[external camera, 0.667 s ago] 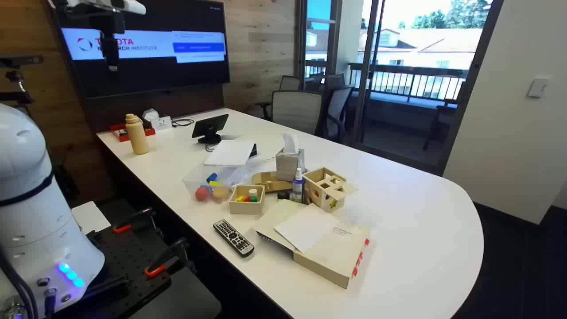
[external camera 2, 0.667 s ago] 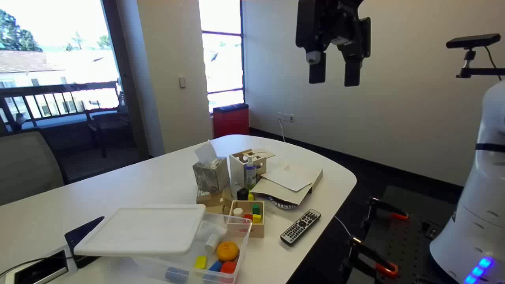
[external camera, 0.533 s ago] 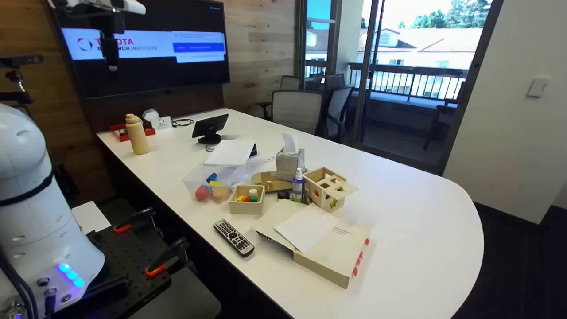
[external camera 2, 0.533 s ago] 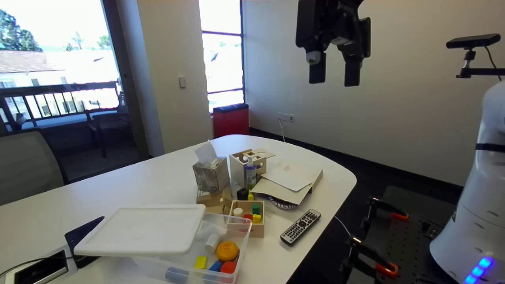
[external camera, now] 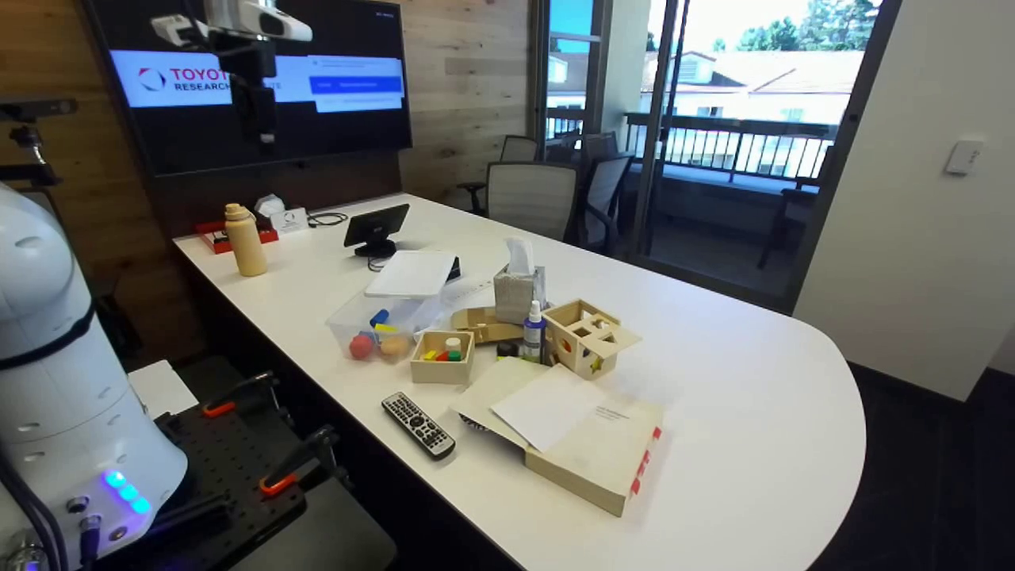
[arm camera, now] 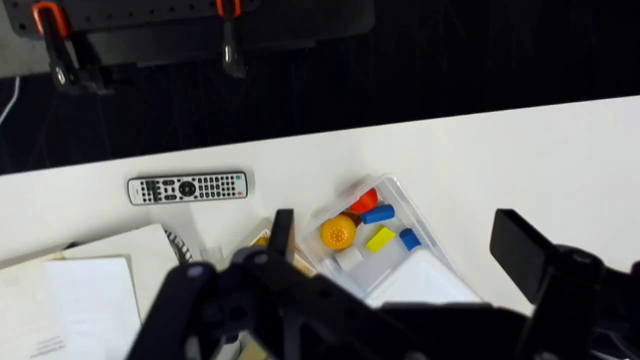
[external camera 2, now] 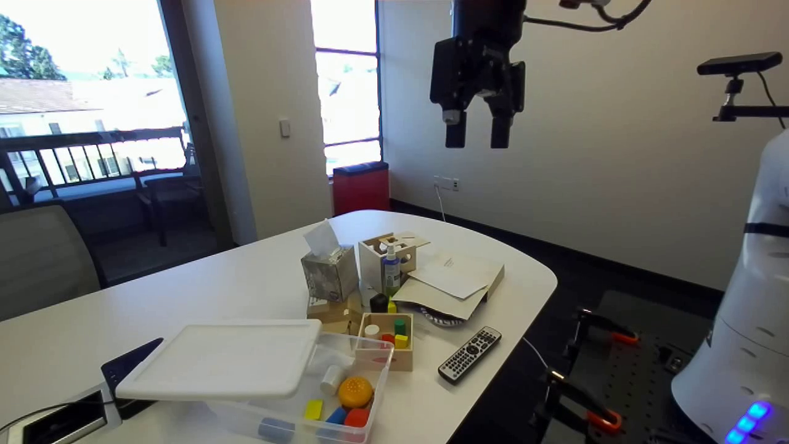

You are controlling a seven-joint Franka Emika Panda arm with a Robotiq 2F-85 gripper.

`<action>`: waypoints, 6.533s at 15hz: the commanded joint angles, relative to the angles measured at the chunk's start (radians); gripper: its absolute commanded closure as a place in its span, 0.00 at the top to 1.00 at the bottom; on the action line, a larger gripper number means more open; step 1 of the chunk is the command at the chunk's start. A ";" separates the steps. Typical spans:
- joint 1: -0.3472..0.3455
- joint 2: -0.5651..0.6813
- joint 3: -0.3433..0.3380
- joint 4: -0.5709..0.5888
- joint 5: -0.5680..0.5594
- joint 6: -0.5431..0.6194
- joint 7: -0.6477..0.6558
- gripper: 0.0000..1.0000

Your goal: Take three blocks out of the wooden box and put them in the clear box on the left.

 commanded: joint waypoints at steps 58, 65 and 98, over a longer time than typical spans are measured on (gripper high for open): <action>-0.096 1.500 -0.168 0.679 -0.115 0.480 -0.438 1.00; -0.094 1.525 -0.164 0.703 -0.116 0.479 -0.423 1.00; -0.111 1.511 -0.166 0.712 -0.102 0.467 -0.366 0.05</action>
